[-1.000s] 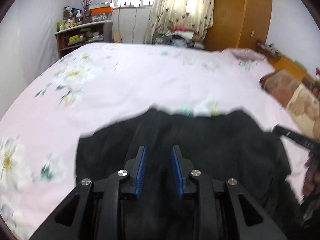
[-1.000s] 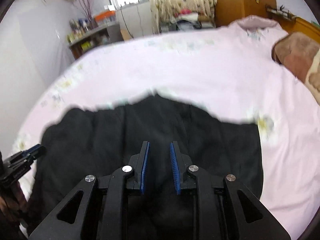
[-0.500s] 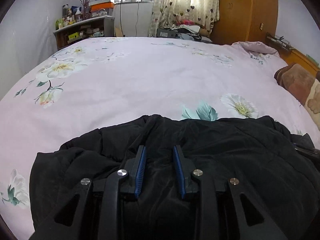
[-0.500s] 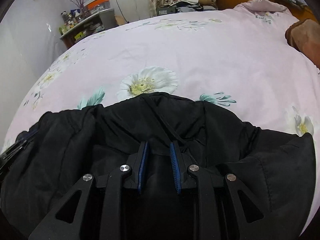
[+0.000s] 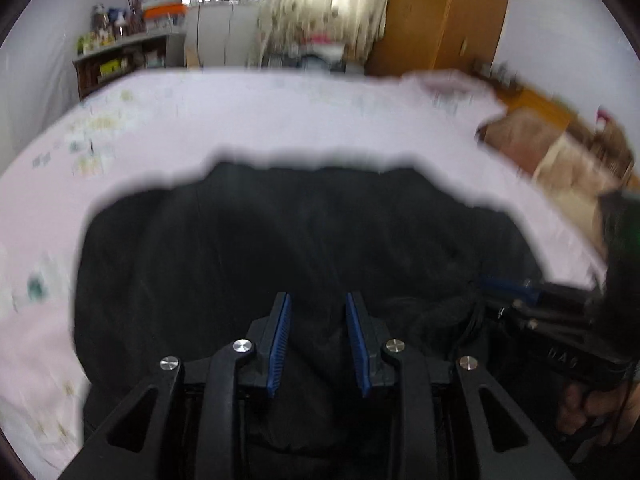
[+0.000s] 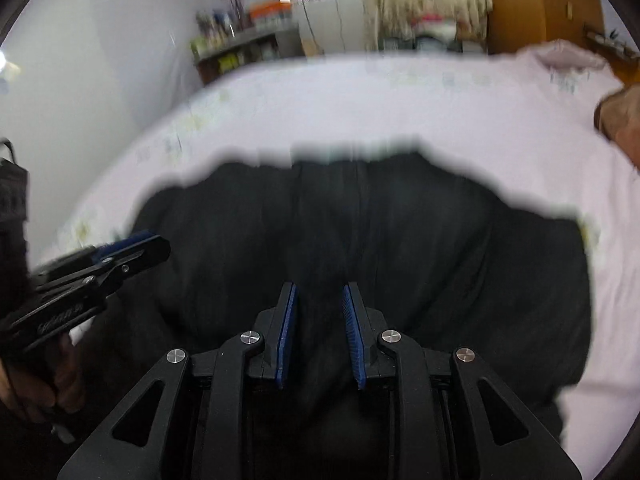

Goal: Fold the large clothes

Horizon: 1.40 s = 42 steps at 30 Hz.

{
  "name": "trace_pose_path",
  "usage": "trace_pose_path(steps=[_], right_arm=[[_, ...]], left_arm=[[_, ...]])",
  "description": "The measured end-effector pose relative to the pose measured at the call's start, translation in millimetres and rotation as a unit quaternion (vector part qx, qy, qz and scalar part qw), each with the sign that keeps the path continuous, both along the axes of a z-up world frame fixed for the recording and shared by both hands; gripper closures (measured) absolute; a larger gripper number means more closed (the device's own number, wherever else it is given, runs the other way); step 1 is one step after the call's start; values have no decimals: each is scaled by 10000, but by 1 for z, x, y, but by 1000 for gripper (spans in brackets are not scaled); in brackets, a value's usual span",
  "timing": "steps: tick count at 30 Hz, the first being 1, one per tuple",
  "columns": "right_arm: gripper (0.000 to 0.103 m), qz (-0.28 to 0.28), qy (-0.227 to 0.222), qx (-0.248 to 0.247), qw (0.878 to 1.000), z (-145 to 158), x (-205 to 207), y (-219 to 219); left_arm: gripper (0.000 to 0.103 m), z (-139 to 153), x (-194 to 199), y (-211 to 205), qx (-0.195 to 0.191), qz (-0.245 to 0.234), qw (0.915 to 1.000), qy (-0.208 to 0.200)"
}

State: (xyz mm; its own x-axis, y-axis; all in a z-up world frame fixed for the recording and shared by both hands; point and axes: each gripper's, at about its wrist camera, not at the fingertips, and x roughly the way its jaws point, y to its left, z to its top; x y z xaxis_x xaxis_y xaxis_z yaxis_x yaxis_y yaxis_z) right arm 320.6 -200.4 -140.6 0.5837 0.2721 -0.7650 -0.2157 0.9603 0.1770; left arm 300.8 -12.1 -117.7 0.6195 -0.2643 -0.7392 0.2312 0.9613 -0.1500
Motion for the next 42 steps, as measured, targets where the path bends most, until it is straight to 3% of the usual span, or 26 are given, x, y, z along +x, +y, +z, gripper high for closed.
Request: trace_pose_path(steps=[2, 9, 11, 14, 17, 19, 22, 34, 38, 42], right_arm=[[79, 5, 145, -189, 9997, -21, 2, 3], [81, -62, 539, -117, 9985, -47, 19, -4], [81, -128, 637, -177, 9977, -36, 19, -3], [81, -145, 284, 52, 9995, 3, -4, -1], [80, -4, 56, 254, 9997, 20, -28, 7], [80, 132, 282, 268, 9992, 4, -29, 15], [81, 154, 709, 12, 9974, -38, -22, 22], [81, 128, 623, -275, 9976, -54, -15, 39], [81, 101, 738, -249, 9969, -43, -20, 42], [79, -89, 459, -142, 9988, -9, -40, 36]], left_arm=[[70, -17, -1, -1, 55, 98, 9999, 74], [70, -21, 9, -10, 164, 165, 9996, 185], [70, -4, 4, -8, 75, 208, 9994, 277], [71, 25, -24, -4, -200, 75, 9998, -31], [71, 19, -40, -9, -196, -89, 9998, 16], [71, -6, -40, -10, -108, -19, 9993, 366], [71, -28, -40, -8, -142, 40, 9987, 492], [71, -36, -33, -16, -33, 123, 9989, 458], [71, -22, -34, -21, 45, 159, 9983, 557], [71, 1, -53, -18, 115, 271, 9985, 463]])
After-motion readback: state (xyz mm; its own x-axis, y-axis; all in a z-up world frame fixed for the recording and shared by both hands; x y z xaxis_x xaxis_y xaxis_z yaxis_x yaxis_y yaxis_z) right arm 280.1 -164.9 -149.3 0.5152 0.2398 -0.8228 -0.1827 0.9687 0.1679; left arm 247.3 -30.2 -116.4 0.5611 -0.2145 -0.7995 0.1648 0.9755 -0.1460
